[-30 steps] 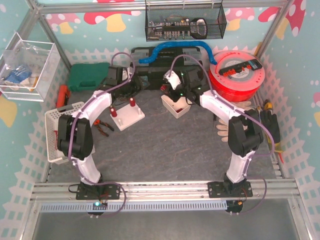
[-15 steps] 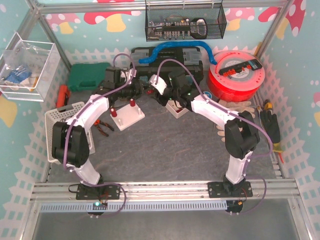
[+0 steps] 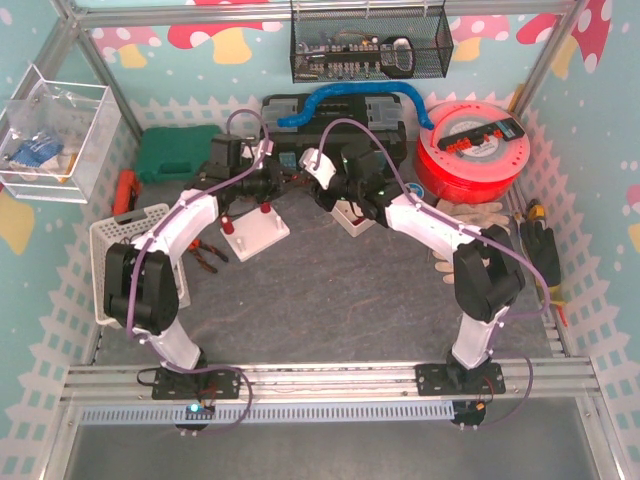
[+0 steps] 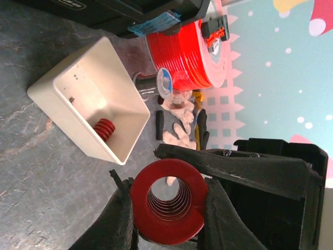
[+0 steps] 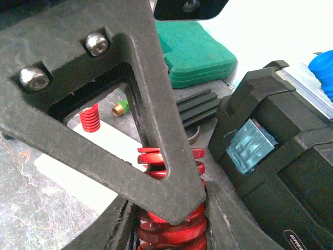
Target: Install the large spring
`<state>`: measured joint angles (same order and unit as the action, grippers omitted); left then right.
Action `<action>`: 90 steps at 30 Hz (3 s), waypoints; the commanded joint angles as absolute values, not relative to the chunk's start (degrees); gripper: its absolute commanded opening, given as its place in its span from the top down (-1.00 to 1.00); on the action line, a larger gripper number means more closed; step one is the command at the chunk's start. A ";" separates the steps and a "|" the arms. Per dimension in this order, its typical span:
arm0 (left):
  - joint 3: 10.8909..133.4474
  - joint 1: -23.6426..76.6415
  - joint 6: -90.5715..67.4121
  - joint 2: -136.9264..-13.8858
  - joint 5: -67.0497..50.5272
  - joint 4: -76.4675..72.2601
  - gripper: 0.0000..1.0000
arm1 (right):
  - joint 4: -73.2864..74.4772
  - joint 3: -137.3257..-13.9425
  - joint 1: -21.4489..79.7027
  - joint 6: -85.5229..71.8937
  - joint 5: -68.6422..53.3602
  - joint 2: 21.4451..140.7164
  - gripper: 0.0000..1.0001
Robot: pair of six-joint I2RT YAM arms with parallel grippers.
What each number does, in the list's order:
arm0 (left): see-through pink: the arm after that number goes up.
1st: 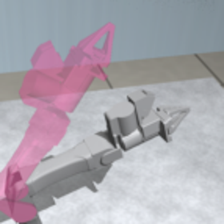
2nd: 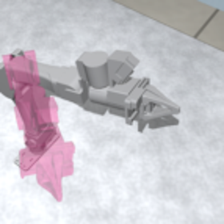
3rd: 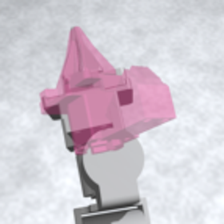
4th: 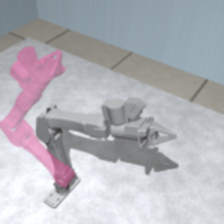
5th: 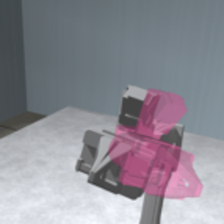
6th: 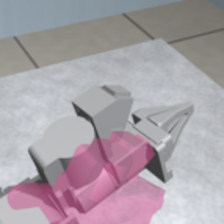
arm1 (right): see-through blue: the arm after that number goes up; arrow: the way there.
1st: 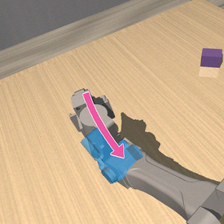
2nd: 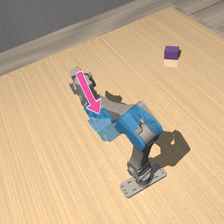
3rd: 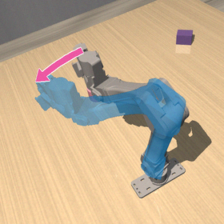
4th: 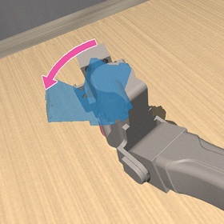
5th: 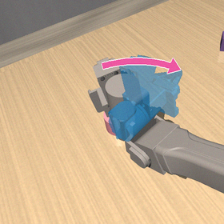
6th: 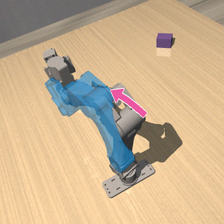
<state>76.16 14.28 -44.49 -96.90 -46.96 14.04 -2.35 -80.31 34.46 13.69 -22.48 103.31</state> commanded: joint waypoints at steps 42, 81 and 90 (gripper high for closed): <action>70.49 23.64 -21.00 -94.35 2.42 24.60 1.00 | -2.65 -68.11 33.93 -3.61 2.71 91.69 -0.97; 73.21 23.64 -18.81 -98.65 4.25 28.78 1.00 | -2.33 -69.70 33.05 -3.39 -0.35 93.38 -0.97; 73.10 23.64 -19.25 -100.75 1.85 28.38 0.93 | -2.07 -69.78 32.97 -3.34 -0.20 93.68 -0.97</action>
<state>72.36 23.59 -20.14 -99.98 2.94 28.08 -2.55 -68.40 33.36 -3.44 -0.01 92.92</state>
